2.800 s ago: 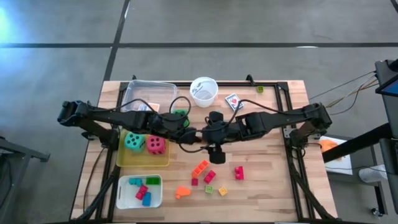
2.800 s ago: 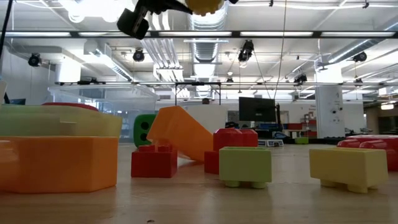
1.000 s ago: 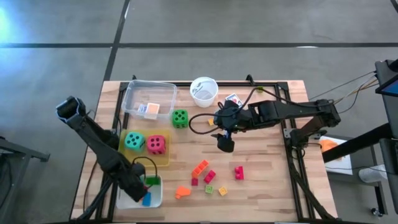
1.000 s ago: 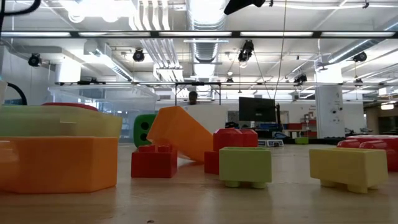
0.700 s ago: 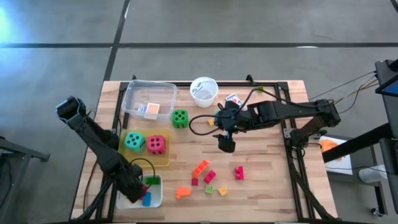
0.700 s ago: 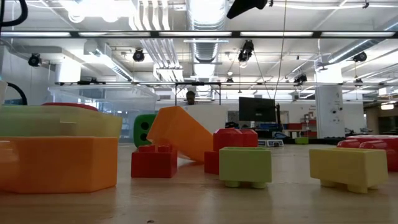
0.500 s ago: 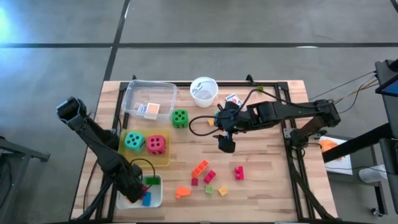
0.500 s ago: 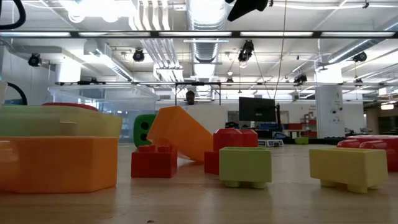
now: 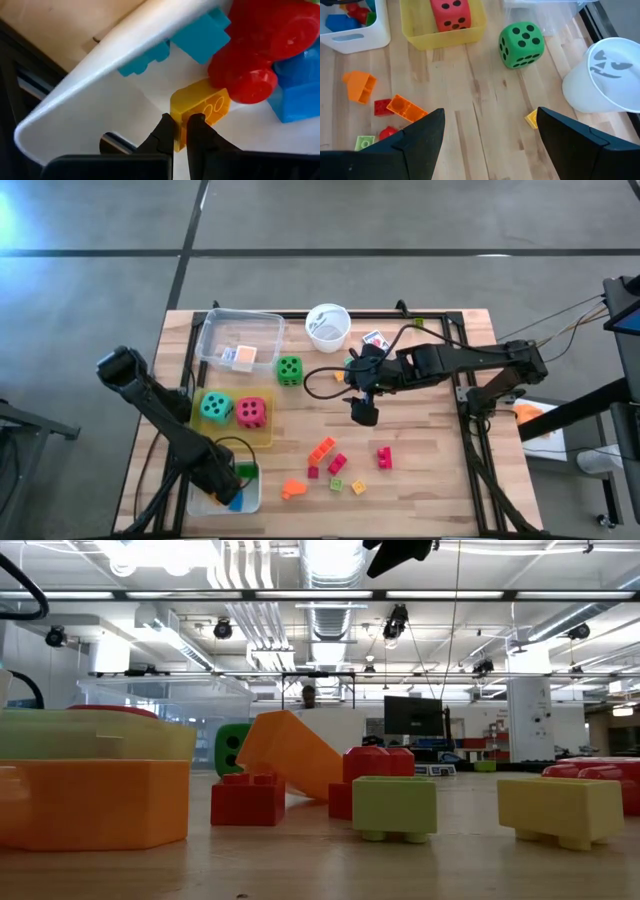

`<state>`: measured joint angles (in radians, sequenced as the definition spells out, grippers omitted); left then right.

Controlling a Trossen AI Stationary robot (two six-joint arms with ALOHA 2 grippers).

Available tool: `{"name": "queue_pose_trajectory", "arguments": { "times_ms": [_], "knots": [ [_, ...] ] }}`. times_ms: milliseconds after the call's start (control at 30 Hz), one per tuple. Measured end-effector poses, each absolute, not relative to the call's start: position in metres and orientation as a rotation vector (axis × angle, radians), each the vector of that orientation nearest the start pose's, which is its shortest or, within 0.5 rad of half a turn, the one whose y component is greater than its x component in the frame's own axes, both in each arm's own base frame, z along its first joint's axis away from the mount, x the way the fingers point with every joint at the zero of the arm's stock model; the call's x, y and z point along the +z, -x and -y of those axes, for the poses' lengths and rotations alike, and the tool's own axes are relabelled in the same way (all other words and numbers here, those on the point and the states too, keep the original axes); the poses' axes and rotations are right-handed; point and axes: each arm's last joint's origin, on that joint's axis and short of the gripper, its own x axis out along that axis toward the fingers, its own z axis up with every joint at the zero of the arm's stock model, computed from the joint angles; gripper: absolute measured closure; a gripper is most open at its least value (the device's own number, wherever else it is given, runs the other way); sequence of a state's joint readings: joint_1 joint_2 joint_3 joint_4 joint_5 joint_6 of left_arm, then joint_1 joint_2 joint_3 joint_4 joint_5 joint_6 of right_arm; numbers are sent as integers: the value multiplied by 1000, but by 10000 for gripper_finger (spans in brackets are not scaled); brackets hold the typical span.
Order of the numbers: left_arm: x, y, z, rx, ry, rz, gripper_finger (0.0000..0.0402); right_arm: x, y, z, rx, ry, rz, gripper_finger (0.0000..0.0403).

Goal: Pick & Place Toys
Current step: Put the light orange game piece into the white bin, then put the dark green game piece into the white bin

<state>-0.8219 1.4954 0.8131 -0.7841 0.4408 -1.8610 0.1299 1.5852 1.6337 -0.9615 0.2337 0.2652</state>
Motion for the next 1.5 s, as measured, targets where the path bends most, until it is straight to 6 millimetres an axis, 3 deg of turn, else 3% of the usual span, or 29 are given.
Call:
{"name": "queue_pose_trajectory", "arguments": {
  "times_ms": [567, 1100, 1333, 1500],
  "knots": [
    [161, -154, 184, 640, 966, -1842, 389, 363, -322, -35, -213, -80, -876, 93],
    [164, -154, 182, 618, 958, -1835, 170, 363, -323, -36, -212, -79, -875, 93],
    [171, -159, 186, 580, 963, -1813, 178, 364, -323, -34, -222, -95, -864, 93],
    [186, -164, 191, 504, 947, -1804, 196, 364, -324, -23, -283, -167, -859, 93]
  ]
}}
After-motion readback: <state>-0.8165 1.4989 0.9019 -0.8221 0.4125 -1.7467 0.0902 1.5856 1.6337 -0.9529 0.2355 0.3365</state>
